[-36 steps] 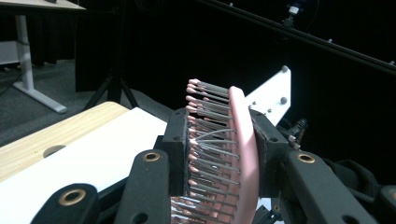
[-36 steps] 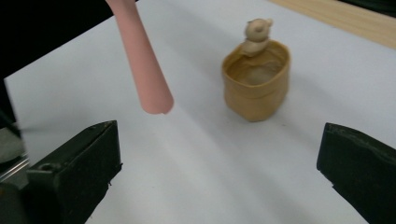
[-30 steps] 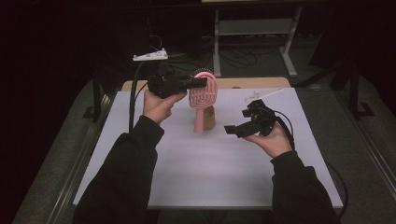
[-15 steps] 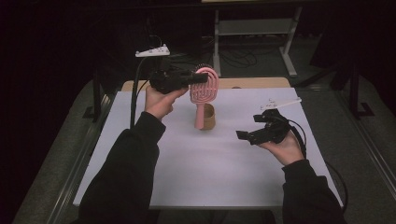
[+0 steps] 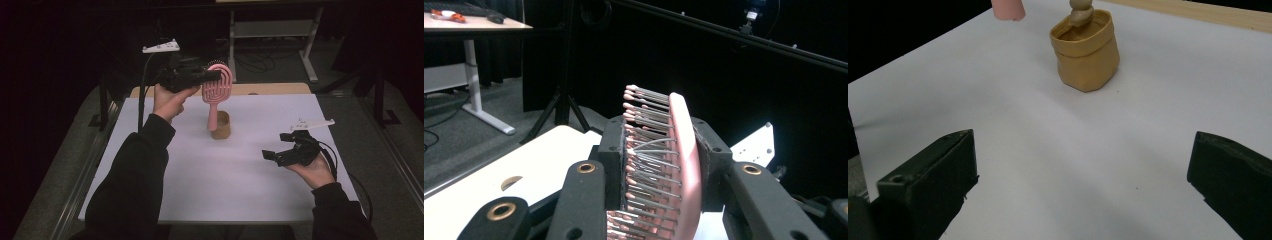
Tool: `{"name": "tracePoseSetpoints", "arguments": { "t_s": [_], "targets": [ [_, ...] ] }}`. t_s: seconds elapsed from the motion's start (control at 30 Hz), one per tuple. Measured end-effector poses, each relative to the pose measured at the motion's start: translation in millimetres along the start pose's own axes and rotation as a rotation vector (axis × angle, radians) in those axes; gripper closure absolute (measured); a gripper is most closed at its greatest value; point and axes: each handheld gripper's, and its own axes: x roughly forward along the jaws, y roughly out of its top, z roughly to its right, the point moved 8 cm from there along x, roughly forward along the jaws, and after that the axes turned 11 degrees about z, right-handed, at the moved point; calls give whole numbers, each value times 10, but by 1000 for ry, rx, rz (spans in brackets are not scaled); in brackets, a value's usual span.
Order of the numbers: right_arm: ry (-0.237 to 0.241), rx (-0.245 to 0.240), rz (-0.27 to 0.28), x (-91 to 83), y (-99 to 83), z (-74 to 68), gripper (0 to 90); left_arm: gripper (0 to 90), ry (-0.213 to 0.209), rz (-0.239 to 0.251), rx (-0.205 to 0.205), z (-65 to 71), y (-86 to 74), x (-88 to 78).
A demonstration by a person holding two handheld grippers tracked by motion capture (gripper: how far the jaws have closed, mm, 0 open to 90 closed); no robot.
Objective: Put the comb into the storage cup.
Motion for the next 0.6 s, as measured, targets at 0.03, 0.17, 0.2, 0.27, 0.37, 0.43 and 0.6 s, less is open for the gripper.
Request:
{"name": "tracePoseSetpoints", "arguments": {
  "t_s": [0.03,0.17,0.2,0.27,0.37,0.43,0.6],
  "targets": [
    [-1,0,2,-12,-19,8,0,644,-2,2,1,-3,10,1],
    [-7,-1,25,-66,-76,19,0,644,-5,-3,12,-25,31,16],
    [-5,-4,33,-81,-87,17,0,644,-5,0,10,-35,39,22],
    [-8,-11,44,-109,-115,9,0,644,-4,7,5,-63,59,30],
    [-13,-14,60,-153,-152,8,0,644,0,21,6,-84,91,34],
    [-22,-9,74,-177,-176,20,0,644,-6,32,7,-89,111,31],
    [-29,-12,91,-202,-255,47,0,644,-1,55,21,-139,139,7]
  ]
}}
